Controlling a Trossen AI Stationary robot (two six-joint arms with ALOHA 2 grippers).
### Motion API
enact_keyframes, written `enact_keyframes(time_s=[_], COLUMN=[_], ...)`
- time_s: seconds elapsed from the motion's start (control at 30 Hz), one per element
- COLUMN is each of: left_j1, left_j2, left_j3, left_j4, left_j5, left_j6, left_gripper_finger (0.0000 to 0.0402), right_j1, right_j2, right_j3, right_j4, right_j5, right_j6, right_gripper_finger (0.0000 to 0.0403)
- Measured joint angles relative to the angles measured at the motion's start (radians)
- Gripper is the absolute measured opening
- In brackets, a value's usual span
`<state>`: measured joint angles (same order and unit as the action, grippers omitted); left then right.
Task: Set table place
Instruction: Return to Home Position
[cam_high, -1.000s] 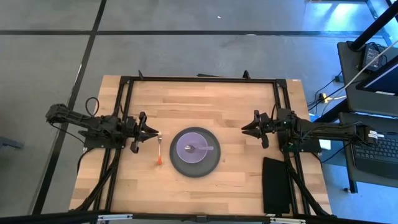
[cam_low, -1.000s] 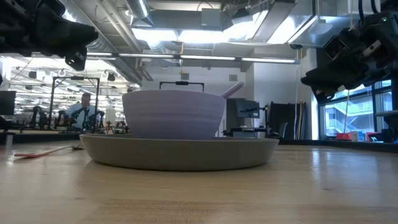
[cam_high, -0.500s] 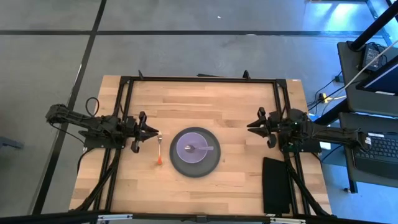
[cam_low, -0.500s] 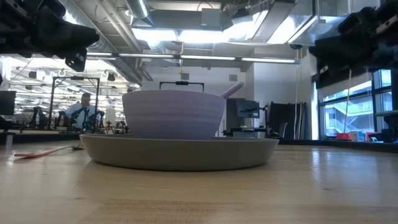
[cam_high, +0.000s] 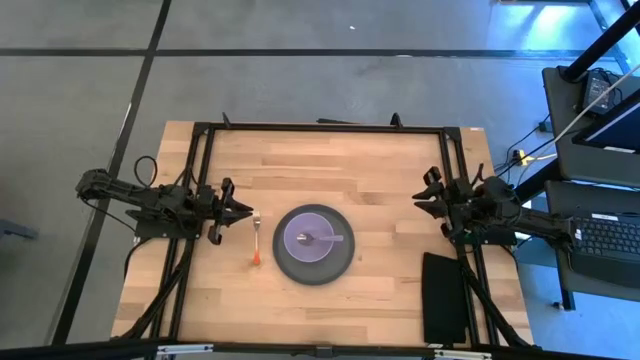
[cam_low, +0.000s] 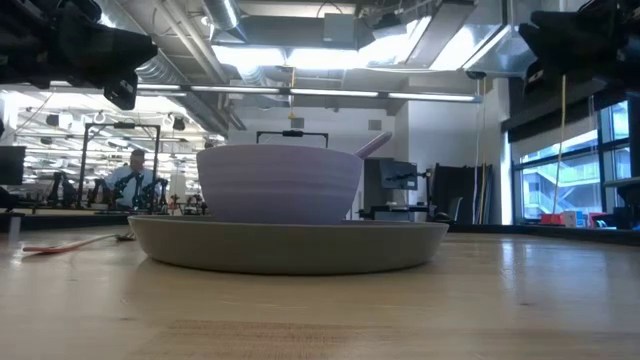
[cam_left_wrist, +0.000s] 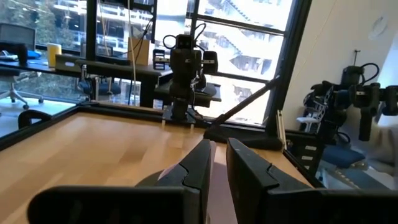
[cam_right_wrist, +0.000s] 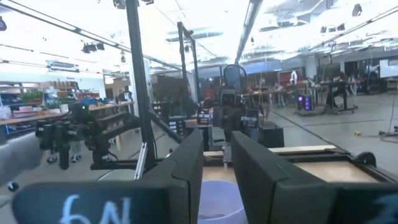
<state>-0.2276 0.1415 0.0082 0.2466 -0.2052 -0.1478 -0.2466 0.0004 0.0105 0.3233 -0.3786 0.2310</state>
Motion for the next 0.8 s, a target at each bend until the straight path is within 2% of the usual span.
enact_keyframes(time_s=[0.8], left_j1=[0.000], left_j2=[0.000], left_j3=[0.000], left_j4=[0.000], left_j5=[0.001], left_j6=[0.000], left_gripper_finger=[0.0047], right_j1=[0.000], right_j2=[0.003], right_j3=[0.000], right_j4=[-0.005], right_j5=[0.001], right_j6=[0.000], right_gripper_finger=[0.0087])
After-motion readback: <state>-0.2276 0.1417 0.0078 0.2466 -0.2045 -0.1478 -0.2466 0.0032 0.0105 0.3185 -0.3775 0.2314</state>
